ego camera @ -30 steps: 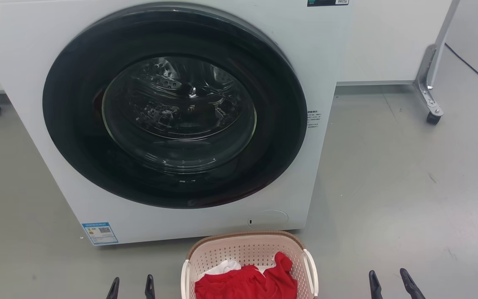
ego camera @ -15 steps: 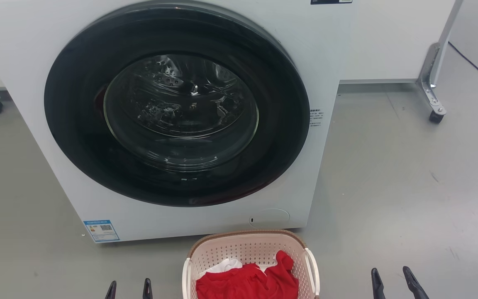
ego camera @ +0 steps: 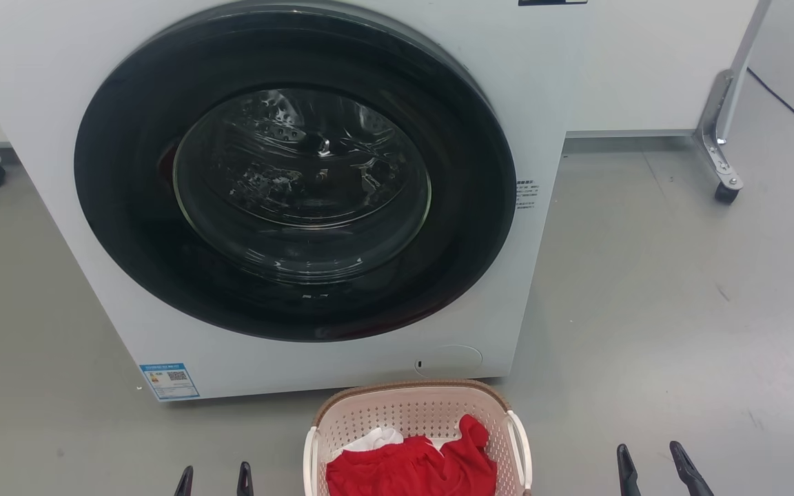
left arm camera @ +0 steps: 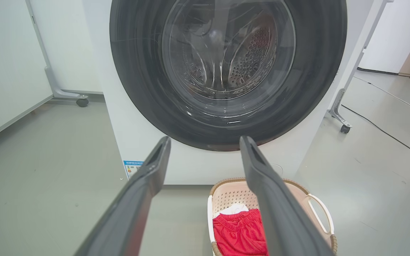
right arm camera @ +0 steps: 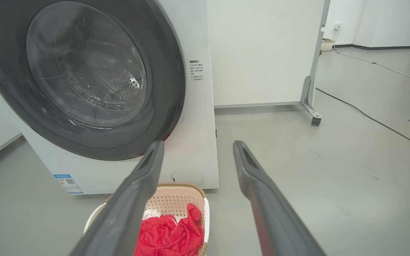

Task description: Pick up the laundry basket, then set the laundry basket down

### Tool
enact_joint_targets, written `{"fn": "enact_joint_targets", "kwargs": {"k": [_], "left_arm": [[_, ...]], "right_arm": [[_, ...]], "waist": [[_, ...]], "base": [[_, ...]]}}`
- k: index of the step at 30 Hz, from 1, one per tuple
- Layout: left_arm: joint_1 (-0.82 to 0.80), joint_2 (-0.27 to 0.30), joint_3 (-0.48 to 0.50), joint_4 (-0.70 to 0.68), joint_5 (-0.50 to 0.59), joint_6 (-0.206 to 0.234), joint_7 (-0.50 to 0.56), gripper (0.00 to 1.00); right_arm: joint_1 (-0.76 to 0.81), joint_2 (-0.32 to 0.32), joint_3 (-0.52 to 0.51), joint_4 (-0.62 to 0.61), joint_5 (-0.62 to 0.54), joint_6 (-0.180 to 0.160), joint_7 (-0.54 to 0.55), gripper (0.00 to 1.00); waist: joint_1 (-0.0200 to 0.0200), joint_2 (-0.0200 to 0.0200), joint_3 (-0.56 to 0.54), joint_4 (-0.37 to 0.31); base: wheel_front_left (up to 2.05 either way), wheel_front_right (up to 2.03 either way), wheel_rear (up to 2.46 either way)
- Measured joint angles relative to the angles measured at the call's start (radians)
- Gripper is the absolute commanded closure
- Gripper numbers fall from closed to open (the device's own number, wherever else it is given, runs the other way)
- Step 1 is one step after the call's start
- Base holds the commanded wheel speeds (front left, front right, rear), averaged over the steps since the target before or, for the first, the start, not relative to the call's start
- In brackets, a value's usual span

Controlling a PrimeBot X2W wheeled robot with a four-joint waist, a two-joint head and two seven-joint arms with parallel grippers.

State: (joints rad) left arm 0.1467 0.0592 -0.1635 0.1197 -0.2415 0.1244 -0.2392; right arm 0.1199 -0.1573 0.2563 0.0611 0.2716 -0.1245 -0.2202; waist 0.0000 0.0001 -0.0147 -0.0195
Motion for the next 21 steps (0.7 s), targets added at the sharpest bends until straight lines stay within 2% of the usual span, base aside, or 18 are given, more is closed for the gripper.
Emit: {"fn": "enact_joint_targets", "kwargs": {"k": [8,9,17,21], "left_arm": [[0.0,-0.001,0.0,-0.01,0.007,0.0,0.009,0.0],[0.0,-0.001,-0.001,-0.011,0.007,0.0,0.01,1.0],[0.008,-0.002,0.002,0.026,-0.016,-0.011,0.018,1.0],[0.005,-0.002,0.016,0.032,-0.066,-0.021,0.028,1.0]], "right_arm": [[0.003,0.003,-0.007,-0.011,-0.009,0.0,0.009,0.0],[0.003,0.003,-0.007,-0.012,-0.009,0.0,0.01,1.0],[0.014,0.016,-0.018,0.028,0.014,0.008,0.018,1.0],[0.012,0.021,-0.034,0.038,0.061,0.017,0.034,1.0]], "waist": [[0.0,0.0,0.001,0.004],[0.0,0.0,0.001,0.004],[0.0,-0.0001,0.002,0.005],[0.0,-0.0001,0.003,0.005]], "base": [[0.0,0.0,0.0],[0.0,0.0,0.0],[0.0,0.0,0.0],[0.0,0.0,0.0]]}}
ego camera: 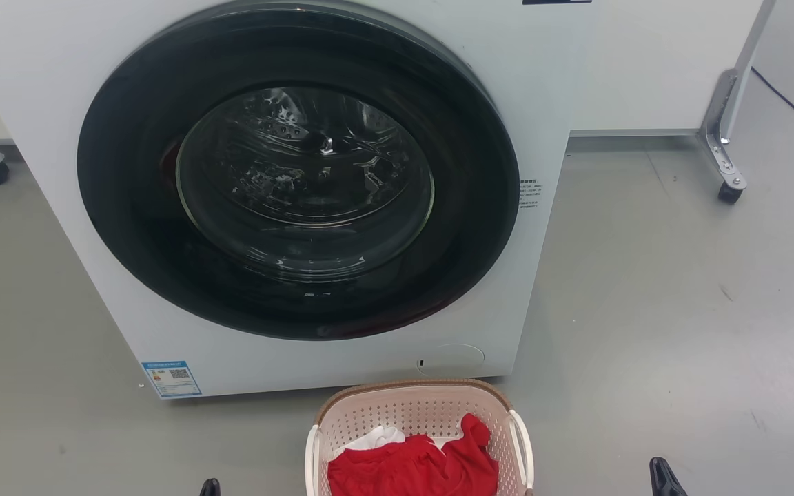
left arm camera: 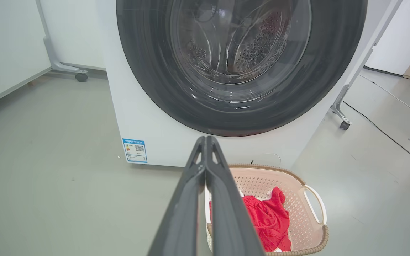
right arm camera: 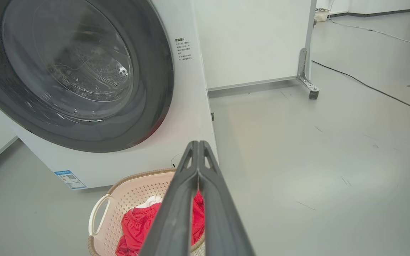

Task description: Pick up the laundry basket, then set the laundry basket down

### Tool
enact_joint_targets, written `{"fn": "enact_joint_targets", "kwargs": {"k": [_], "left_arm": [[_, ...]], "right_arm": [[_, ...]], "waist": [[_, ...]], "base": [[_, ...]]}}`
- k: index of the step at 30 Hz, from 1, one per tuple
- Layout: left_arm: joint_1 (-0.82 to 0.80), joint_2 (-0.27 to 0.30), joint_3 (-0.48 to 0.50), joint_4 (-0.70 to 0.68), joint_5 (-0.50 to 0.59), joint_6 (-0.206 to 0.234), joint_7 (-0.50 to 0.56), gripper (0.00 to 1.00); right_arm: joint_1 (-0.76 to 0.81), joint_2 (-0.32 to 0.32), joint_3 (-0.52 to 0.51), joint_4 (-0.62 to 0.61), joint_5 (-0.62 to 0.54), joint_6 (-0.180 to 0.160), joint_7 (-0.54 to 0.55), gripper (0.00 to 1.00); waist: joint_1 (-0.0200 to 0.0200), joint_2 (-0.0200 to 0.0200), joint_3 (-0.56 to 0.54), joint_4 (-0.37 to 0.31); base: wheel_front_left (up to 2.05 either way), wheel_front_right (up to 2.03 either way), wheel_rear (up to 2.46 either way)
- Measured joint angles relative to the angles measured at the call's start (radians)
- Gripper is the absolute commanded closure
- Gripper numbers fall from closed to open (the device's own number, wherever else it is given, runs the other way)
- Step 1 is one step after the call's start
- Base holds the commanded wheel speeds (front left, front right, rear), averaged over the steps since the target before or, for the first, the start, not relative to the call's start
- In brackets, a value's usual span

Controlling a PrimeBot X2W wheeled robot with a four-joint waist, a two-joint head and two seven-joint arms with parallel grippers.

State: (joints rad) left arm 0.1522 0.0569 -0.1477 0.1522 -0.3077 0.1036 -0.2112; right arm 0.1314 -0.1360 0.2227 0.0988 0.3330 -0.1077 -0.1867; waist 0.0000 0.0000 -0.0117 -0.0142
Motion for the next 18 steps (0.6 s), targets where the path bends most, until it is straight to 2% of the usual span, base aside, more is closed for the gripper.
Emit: {"fn": "enact_joint_targets", "kwargs": {"k": [18], "left_arm": [[-0.035,-0.002,0.048,0.029,-0.273,-0.043,0.074,1.0]], "right_arm": [[-0.043,0.02,-0.073,0.037,0.271,0.046,0.065,1.0]], "waist": [[0.0,0.0001,0.003,0.003]], "base": [[0.0,0.0,0.0]]}}
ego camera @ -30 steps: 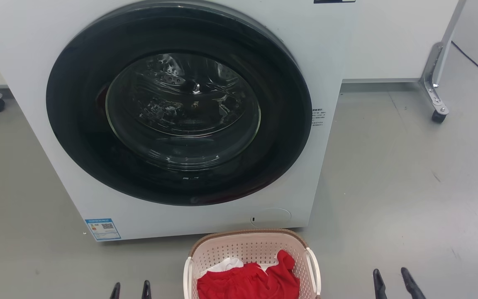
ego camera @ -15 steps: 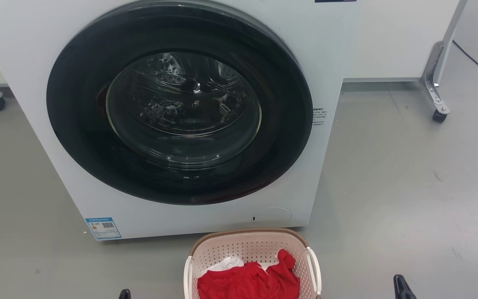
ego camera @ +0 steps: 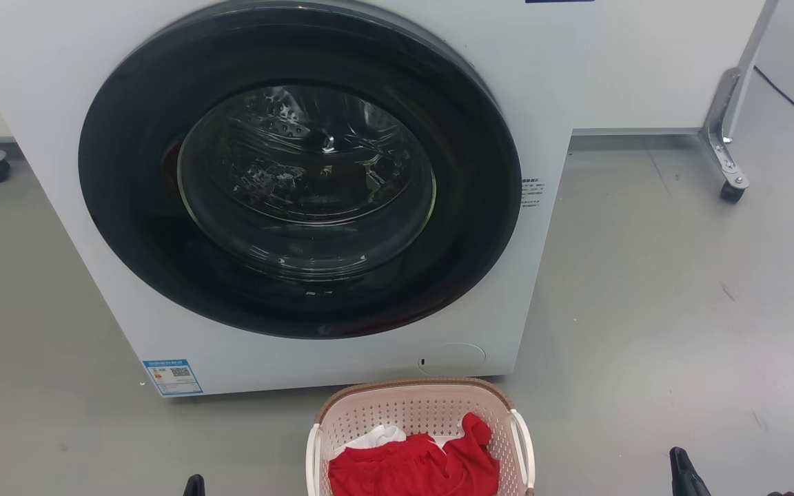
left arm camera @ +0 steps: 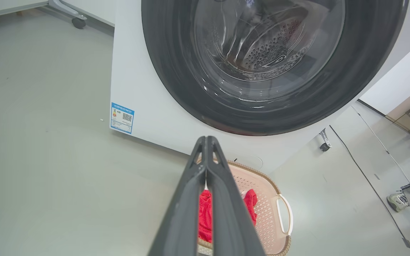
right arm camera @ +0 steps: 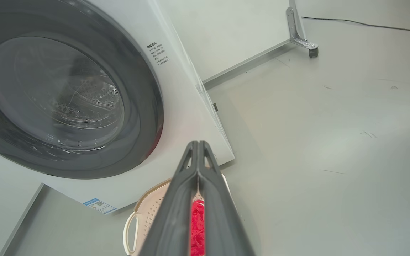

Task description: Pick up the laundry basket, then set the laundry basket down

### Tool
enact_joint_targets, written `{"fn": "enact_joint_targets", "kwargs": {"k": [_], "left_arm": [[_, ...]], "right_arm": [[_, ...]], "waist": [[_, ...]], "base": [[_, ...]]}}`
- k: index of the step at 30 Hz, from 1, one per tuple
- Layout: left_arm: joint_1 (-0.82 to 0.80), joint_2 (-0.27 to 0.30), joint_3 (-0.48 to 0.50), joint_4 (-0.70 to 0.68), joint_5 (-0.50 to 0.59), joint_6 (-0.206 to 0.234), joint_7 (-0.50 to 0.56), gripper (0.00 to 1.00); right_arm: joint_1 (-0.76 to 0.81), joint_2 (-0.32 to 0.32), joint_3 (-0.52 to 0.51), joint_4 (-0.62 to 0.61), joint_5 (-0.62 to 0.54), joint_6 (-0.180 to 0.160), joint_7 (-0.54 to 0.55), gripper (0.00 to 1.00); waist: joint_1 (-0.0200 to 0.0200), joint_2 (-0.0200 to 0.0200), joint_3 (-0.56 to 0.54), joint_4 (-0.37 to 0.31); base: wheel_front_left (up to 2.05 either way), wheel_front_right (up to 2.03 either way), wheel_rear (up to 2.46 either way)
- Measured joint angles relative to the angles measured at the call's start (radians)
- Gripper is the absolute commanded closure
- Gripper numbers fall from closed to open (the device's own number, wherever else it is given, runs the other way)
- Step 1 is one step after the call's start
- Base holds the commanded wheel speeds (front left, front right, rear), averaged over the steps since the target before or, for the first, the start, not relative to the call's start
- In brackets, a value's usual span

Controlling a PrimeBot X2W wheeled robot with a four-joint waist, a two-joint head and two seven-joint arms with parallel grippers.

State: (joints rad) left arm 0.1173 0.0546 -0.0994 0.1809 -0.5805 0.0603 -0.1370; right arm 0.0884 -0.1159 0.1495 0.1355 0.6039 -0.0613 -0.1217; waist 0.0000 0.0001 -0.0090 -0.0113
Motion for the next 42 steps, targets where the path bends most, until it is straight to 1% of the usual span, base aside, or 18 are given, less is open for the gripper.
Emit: {"fn": "enact_joint_targets", "kwargs": {"k": [6,18,19,23,31,42], "left_arm": [[-0.017,-0.001,0.018,0.009,-0.091,-0.014,0.022,1.0],[-0.048,-0.001,0.049,0.029,-0.253,-0.044,0.067,1.0],[-0.054,-0.001,0.055,0.03,-0.287,-0.052,0.074,1.0],[-0.059,-0.002,0.062,0.036,-0.324,-0.059,0.083,1.0],[-0.08,-0.003,0.084,0.048,-0.435,-0.072,0.11,1.0],[-0.109,-0.007,0.111,0.066,-0.594,-0.106,0.146,1.0]], "right_arm": [[-0.012,0.005,-0.024,0.015,0.087,0.01,0.025,1.0],[-0.043,0.018,-0.072,0.04,0.249,0.044,0.061,1.0],[-0.044,0.02,-0.08,0.045,0.279,0.047,0.069,1.0],[-0.051,0.023,-0.091,0.053,0.317,0.053,0.079,1.0],[-0.067,0.032,-0.122,0.07,0.428,0.073,0.104,1.0],[-0.1,0.042,-0.165,0.095,0.577,0.103,0.139,1.0]], "waist": [[0.0,0.0,0.001,0.001],[0.0,0.0,0.003,0.003],[0.0,0.0,0.003,0.003],[0.0,0.0,0.003,0.004],[0.0,0.0,0.005,0.005],[0.0,-0.0001,0.006,0.007]], "base": [[0.0,0.0,0.0],[0.0,0.0,0.0],[0.0,0.0,0.0],[0.0,0.0,0.0],[0.0,0.0,0.0],[0.0,0.0,0.0]]}}
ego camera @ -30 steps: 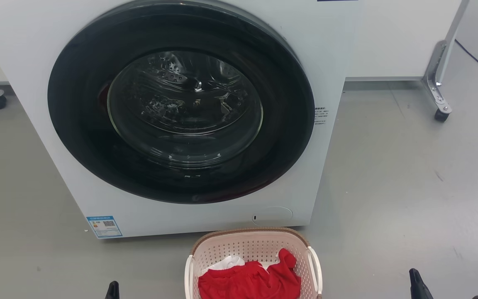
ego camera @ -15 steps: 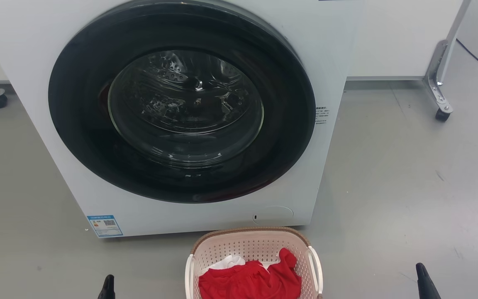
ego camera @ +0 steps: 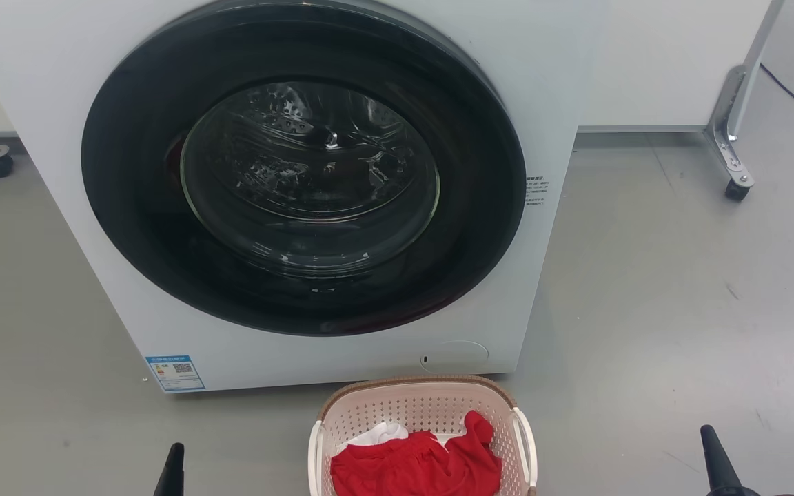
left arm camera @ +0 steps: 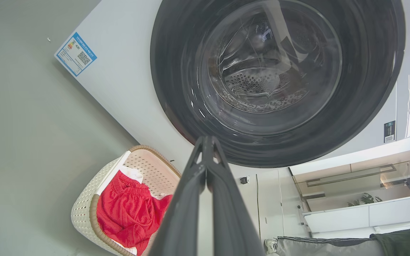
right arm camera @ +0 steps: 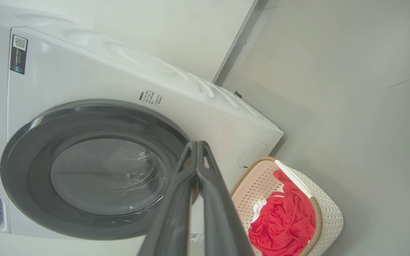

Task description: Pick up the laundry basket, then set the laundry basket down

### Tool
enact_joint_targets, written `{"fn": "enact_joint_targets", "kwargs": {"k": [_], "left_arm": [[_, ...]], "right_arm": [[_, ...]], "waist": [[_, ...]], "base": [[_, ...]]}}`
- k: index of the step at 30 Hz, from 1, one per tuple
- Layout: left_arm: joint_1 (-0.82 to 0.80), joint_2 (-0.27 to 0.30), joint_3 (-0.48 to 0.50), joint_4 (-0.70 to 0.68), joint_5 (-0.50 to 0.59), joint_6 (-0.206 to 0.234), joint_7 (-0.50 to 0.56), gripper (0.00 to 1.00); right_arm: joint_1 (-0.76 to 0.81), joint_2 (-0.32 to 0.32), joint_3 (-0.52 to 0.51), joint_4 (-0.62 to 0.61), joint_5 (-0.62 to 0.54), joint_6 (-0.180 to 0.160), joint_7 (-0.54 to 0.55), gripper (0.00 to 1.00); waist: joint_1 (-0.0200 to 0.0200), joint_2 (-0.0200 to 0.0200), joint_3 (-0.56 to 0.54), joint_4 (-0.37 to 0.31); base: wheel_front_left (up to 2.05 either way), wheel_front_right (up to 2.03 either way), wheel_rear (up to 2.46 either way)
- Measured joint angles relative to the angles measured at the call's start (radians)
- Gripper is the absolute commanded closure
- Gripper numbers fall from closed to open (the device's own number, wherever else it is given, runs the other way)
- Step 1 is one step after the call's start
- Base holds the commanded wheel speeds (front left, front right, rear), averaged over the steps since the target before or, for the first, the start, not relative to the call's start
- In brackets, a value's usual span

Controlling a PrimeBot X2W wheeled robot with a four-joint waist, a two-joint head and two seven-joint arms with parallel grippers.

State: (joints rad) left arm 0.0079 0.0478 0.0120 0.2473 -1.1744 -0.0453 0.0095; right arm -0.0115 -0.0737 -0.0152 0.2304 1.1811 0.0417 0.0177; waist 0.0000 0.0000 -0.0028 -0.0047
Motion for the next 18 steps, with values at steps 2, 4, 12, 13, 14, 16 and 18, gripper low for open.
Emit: {"fn": "enact_joint_targets", "kwargs": {"k": [2,4,12,13,14,16,18], "left_arm": [[-0.008,0.0,0.006,0.002,-0.024,-0.008,0.008,1.0],[-0.014,-0.001,0.01,0.006,-0.051,-0.009,0.016,1.0],[-0.033,-0.001,0.031,0.018,-0.159,-0.027,0.043,1.0],[-0.036,-0.001,0.034,0.021,-0.175,-0.032,0.047,1.0],[-0.04,-0.002,0.037,0.022,-0.192,-0.035,0.05,1.0],[-0.047,-0.002,0.041,0.025,-0.216,-0.037,0.054,1.0],[-0.051,-0.002,0.046,0.027,-0.248,-0.044,0.061,1.0]], "right_arm": [[-0.005,0.002,-0.008,0.003,0.029,0.004,0.008,1.0],[-0.008,0.005,-0.016,0.008,0.053,0.012,0.013,1.0],[-0.027,0.012,-0.046,0.027,0.165,0.029,0.036,1.0],[-0.028,0.013,-0.051,0.03,0.175,0.03,0.043,1.0],[-0.031,0.013,-0.054,0.032,0.189,0.034,0.044,1.0],[-0.039,0.016,-0.062,0.035,0.219,0.039,0.049,1.0],[-0.045,0.018,-0.069,0.038,0.242,0.046,0.053,1.0]], "waist": [[0.0,0.0,0.0,0.0],[0.0,0.0001,0.001,0.001],[0.0,0.0,0.002,0.002],[0.0,0.0,0.002,0.002],[0.0,0.0001,0.002,0.002],[0.0,0.0,0.002,0.002],[0.0,0.0,0.003,0.003]], "base": [[0.0,0.0,0.0],[0.0,0.0,0.0],[0.0,0.0,0.0],[0.0,0.0,0.0],[0.0,0.0,0.0],[0.0,0.0,0.0],[0.0,0.0,0.0]]}}
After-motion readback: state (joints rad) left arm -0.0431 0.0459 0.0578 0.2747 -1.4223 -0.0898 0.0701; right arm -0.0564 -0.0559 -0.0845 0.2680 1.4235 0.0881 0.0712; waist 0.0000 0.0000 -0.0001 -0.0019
